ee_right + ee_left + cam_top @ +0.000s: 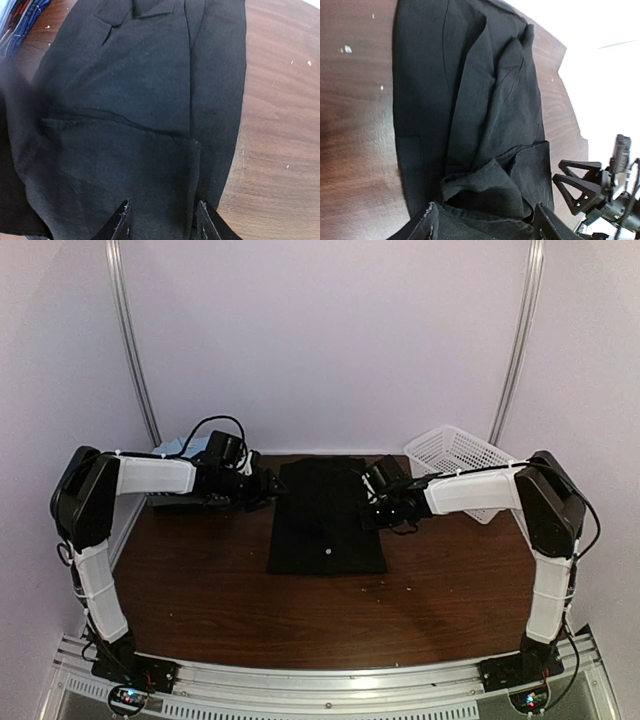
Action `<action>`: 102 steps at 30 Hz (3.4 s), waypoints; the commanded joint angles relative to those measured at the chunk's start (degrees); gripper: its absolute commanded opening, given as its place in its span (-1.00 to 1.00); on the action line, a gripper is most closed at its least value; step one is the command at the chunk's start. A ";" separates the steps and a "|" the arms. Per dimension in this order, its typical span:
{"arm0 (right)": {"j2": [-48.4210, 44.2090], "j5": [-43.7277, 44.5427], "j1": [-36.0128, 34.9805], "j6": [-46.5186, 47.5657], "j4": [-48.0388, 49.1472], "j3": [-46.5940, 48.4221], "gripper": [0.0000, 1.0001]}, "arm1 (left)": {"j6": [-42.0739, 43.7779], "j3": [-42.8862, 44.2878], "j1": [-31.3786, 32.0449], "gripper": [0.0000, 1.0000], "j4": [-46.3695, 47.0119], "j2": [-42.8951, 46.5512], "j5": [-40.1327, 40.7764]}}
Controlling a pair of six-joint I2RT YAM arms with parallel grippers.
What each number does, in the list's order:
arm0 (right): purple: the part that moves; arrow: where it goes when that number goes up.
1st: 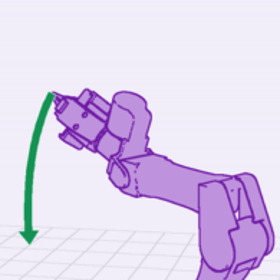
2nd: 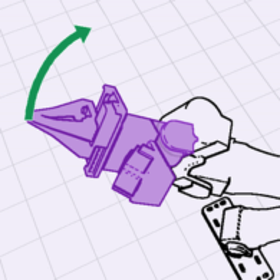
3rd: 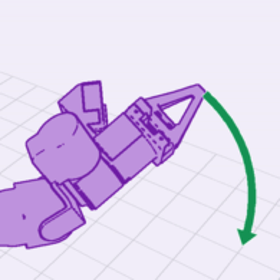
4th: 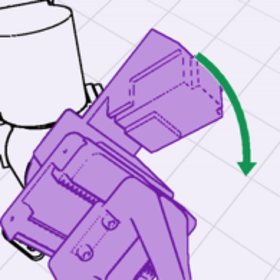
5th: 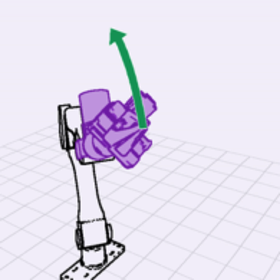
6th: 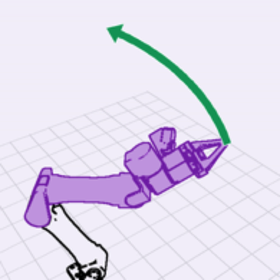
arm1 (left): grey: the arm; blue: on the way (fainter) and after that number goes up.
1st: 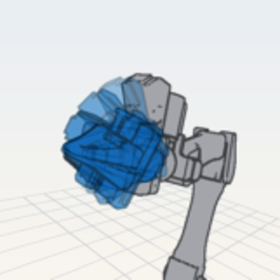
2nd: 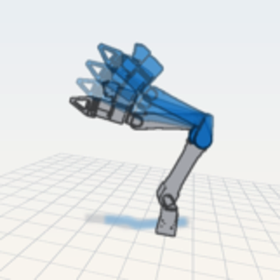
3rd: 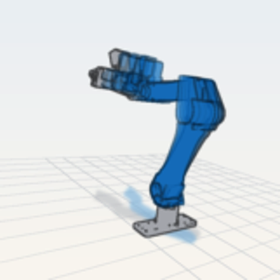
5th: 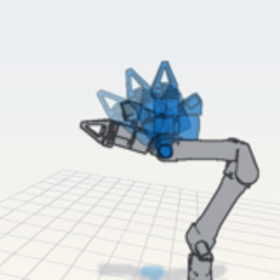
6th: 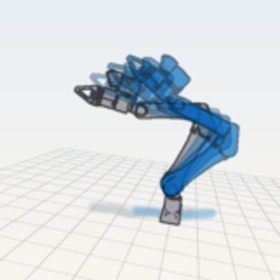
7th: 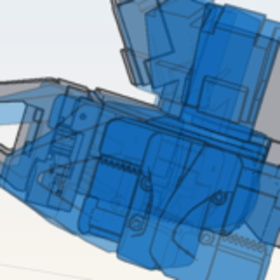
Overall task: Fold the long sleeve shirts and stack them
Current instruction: Adjust the 2/3-rectangle-folded shirt at the center of the board, then smooth out the 2/3-rectangle-folded shirt at the center of the board.
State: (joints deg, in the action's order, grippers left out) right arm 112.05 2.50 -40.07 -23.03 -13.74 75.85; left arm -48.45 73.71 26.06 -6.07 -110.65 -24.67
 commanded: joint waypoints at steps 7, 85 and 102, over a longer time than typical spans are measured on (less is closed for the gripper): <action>1.18 -10.14 5.06 -1.80 7.32 -1.78 -0.20 | 4.72 -3.54 -0.49 0.22 1.30 3.54 2.13; -1.68 -4.88 7.53 -5.75 17.12 -7.00 -1.00 | 7.67 -1.99 -0.49 -1.00 7.91 -6.25 1.11; 1.06 -5.88 8.09 -4.65 14.49 -4.60 -0.87 | 9.08 -0.16 -0.49 -0.69 1.80 -7.50 5.06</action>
State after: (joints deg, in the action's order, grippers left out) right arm 112.01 -3.44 -32.38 -28.62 2.85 68.62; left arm -40.27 70.96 25.82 -2.17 -116.53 -21.02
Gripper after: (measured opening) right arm 0.014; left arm 0.061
